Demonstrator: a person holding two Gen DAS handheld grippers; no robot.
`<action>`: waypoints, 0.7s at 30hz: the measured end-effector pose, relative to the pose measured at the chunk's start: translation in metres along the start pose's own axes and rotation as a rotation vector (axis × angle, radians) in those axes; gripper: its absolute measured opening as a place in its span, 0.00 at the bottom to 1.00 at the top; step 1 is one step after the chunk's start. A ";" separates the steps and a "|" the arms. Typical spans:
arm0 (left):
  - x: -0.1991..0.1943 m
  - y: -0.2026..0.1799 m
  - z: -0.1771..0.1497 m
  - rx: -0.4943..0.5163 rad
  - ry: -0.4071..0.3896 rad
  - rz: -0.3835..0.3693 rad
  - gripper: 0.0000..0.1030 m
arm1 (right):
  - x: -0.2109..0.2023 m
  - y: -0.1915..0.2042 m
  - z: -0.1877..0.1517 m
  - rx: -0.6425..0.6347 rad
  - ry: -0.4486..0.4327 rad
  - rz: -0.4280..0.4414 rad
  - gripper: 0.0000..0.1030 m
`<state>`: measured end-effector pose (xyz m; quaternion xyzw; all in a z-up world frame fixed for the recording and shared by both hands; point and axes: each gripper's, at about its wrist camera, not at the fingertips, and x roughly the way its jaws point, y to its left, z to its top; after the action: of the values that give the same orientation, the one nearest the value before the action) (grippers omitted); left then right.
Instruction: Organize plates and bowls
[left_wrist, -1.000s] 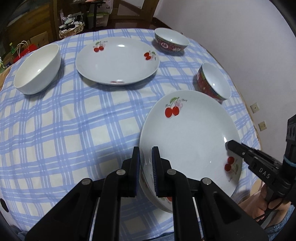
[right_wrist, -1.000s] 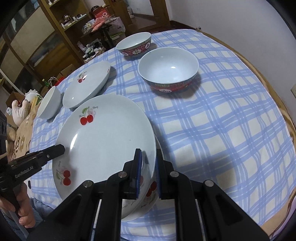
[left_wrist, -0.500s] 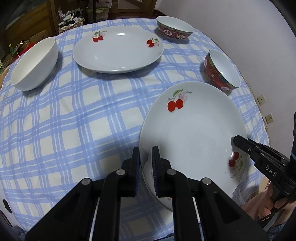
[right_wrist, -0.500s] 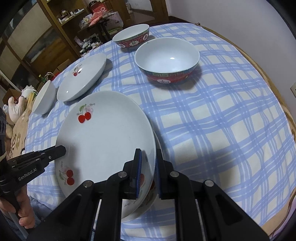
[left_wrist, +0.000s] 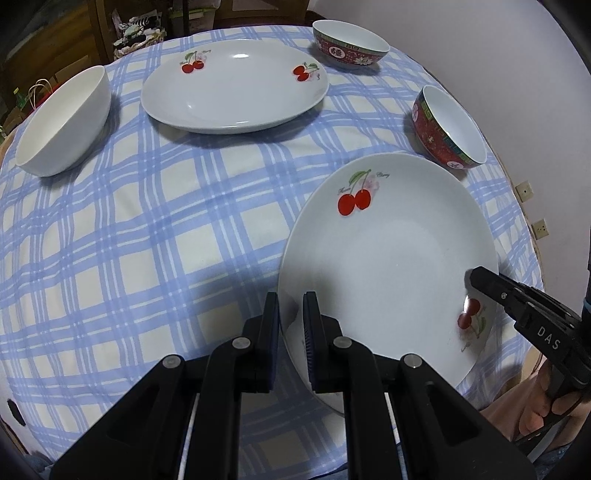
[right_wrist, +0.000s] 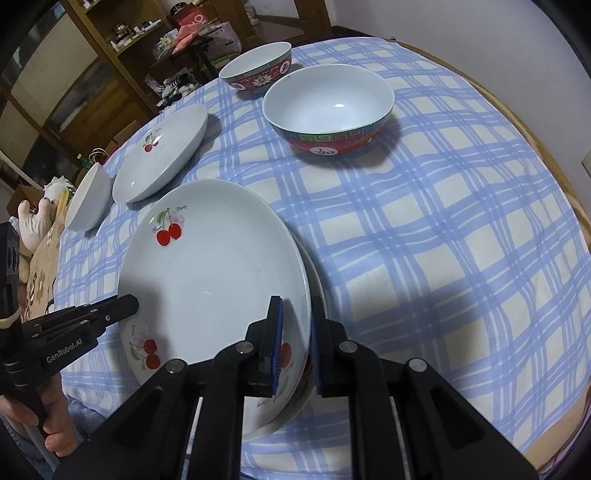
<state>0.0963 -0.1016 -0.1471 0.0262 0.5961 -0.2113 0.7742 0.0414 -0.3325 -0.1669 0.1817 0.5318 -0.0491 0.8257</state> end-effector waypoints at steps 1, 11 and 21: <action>0.000 0.000 0.000 0.000 -0.001 -0.001 0.11 | 0.001 0.000 0.000 0.003 0.002 0.001 0.15; 0.001 0.001 -0.001 0.013 -0.002 0.005 0.11 | 0.002 0.000 0.001 0.017 0.010 0.009 0.15; 0.000 -0.001 -0.002 0.035 0.010 0.017 0.11 | 0.003 0.001 0.001 0.010 0.009 -0.001 0.14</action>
<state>0.0939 -0.1017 -0.1478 0.0460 0.5958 -0.2151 0.7724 0.0442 -0.3319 -0.1691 0.1860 0.5354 -0.0513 0.8223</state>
